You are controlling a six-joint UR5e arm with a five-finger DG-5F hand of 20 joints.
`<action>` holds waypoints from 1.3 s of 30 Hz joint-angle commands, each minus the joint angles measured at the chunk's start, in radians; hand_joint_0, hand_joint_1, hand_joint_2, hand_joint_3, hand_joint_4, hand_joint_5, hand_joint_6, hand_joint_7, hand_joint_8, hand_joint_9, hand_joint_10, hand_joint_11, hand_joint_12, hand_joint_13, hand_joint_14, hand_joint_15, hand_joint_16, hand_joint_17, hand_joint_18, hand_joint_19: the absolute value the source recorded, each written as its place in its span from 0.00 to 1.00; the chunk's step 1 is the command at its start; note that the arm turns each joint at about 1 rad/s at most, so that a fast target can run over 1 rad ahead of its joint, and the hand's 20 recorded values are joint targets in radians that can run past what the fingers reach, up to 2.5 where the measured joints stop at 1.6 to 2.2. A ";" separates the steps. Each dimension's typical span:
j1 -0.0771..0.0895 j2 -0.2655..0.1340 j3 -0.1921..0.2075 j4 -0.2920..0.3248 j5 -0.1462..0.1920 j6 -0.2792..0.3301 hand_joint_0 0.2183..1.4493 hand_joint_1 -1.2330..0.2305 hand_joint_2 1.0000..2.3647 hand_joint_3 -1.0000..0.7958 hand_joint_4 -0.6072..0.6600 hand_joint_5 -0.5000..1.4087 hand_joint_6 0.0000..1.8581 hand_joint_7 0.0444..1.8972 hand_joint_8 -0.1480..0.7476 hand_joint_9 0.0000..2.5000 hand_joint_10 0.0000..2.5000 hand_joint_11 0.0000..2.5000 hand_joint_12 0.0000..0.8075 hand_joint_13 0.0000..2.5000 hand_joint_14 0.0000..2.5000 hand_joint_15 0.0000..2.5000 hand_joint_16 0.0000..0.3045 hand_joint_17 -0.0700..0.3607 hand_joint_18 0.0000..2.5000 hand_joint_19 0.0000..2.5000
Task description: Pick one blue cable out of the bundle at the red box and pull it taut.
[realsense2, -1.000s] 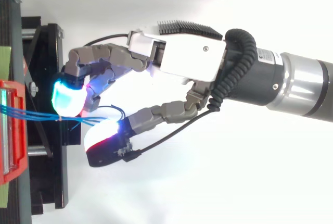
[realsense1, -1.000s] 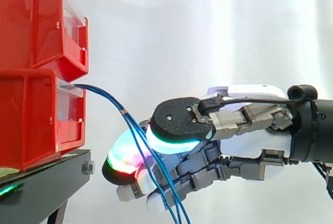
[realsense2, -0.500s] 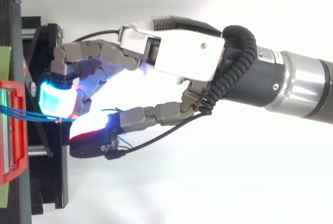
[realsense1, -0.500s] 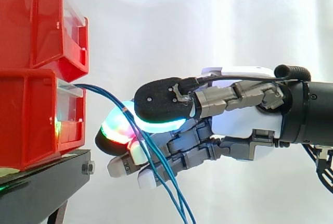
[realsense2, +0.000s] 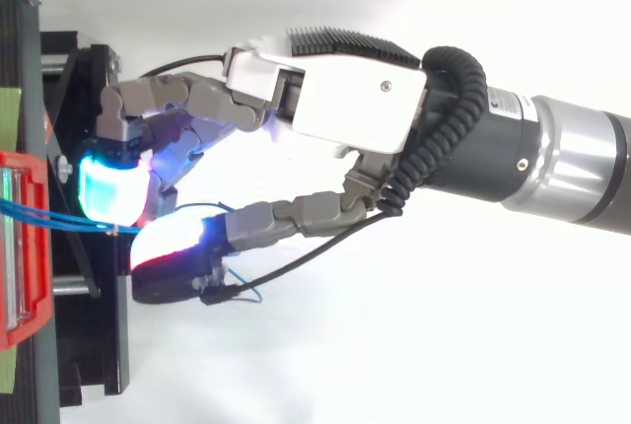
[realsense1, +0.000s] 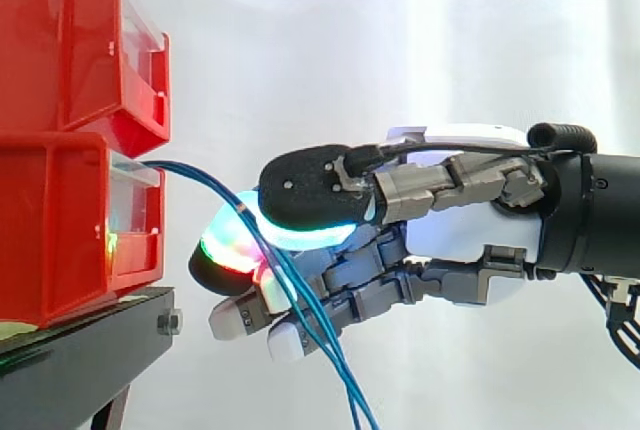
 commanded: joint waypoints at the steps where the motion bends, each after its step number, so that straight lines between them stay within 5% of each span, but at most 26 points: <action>1: 0.000 -0.002 0.000 0.000 0.000 -0.001 0.25 0.30 0.00 0.31 0.68 0.19 0.45 0.64 0.61 0.32 0.00 0.26 0.57 0.24 0.00 0.09 0.21 0.49 0.28 0.13; 6: 0.002 0.000 0.000 0.000 0.009 -0.001 0.23 0.33 0.00 0.28 0.69 0.21 0.39 0.58 0.61 0.32 0.00 0.24 0.58 0.24 0.00 0.09 0.21 0.50 0.28 0.13; 8: 0.003 0.000 -0.001 0.000 0.012 -0.001 0.23 0.32 0.00 0.28 0.66 0.22 0.37 0.64 0.61 0.33 0.00 0.24 0.58 0.24 0.00 0.08 0.21 0.50 0.28 0.14; 21: 0.005 0.000 -0.001 0.000 0.012 -0.001 0.29 0.25 0.00 0.30 0.64 0.22 0.44 0.68 0.60 0.37 0.01 0.26 0.55 0.27 0.00 0.09 0.19 0.47 0.29 0.14; 22: 0.005 0.000 -0.001 0.000 0.012 -0.001 0.26 0.26 0.00 0.28 0.63 0.22 0.41 0.63 0.59 0.36 0.01 0.23 0.55 0.27 0.00 0.09 0.20 0.48 0.30 0.14; 24: 0.005 -0.002 -0.001 0.000 0.012 -0.001 0.24 0.28 0.00 0.28 0.65 0.24 0.30 0.75 0.59 0.35 0.01 0.19 0.56 0.26 0.00 0.08 0.20 0.49 0.29 0.14; 28: 0.006 -0.002 -0.001 0.000 0.014 -0.001 0.24 0.30 0.00 0.28 0.75 0.23 0.27 0.58 0.56 0.33 0.00 0.12 0.56 0.24 0.00 0.06 0.21 0.49 0.29 0.13; 39: 0.014 -0.002 -0.001 0.003 0.031 -0.001 0.25 0.27 0.00 0.28 0.79 0.21 0.27 0.46 0.54 0.22 0.00 0.06 0.58 0.13 0.00 0.01 0.28 0.61 0.20 0.03</action>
